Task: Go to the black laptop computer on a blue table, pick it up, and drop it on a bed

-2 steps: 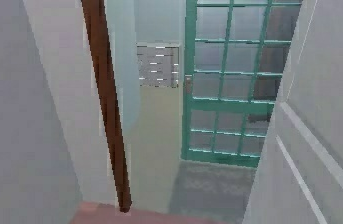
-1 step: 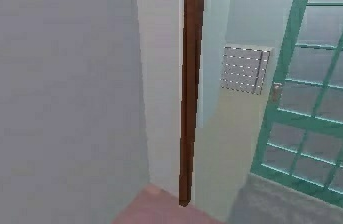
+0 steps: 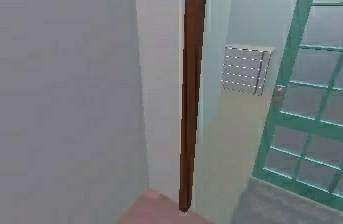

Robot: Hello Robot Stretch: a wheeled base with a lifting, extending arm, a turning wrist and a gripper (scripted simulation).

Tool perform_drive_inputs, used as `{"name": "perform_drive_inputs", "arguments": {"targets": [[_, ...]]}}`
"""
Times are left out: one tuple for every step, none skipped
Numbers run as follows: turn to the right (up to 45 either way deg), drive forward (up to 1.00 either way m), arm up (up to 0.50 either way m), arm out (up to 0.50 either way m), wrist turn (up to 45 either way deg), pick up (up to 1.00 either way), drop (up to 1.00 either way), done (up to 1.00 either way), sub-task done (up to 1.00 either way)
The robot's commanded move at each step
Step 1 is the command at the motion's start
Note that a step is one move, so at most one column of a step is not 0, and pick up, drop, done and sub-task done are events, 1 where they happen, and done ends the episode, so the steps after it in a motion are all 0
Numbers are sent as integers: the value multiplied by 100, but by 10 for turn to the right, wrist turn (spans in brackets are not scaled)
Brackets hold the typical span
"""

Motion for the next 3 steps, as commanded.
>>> {"name": "perform_drive_inputs", "arguments": {"targets": [[240,0,0,0,0,0,0,0,0],[0,100,0,0,0,0,0,0,0],[210,0,0,0,0,0,0,0,0]]}}
